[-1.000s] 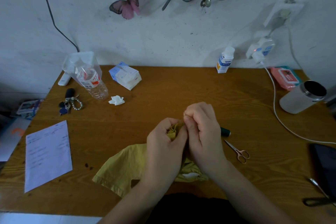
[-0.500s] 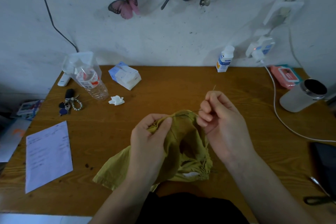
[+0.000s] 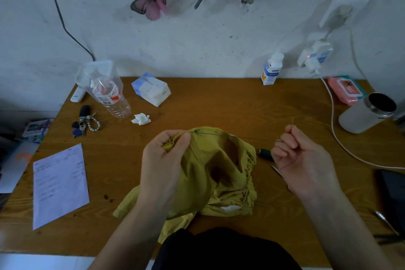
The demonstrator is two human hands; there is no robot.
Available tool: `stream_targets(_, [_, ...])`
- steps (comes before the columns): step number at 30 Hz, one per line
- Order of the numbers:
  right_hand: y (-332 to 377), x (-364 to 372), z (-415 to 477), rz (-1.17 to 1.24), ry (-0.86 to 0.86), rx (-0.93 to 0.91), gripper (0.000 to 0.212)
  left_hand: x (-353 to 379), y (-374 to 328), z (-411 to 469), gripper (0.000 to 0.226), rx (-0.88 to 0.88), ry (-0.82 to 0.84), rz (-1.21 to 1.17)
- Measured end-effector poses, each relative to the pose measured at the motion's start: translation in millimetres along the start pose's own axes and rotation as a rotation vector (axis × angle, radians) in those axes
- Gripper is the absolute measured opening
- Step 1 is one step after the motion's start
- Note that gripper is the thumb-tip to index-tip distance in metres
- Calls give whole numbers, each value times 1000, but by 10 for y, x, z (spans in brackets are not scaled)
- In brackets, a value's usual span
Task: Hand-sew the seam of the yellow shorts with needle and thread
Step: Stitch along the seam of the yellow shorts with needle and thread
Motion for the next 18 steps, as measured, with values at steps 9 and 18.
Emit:
stream_targets(9, [118, -336, 55, 18, -162, -12, 19, -73, -31, 65, 23, 40, -40, -3])
stream_targets(18, [144, -647, 171, 32, -299, -1, 18, -89, -54, 88, 22, 43, -41, -2])
Point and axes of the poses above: each hand's wrist, its own z-axis towards the middle knuckle, its own x-axis out of the palm, y = z × x, the point moved 3 cm from there along z, towards the middle knuckle, and after that the axes turned 4 degrees about -y, right-handed, at the moved point
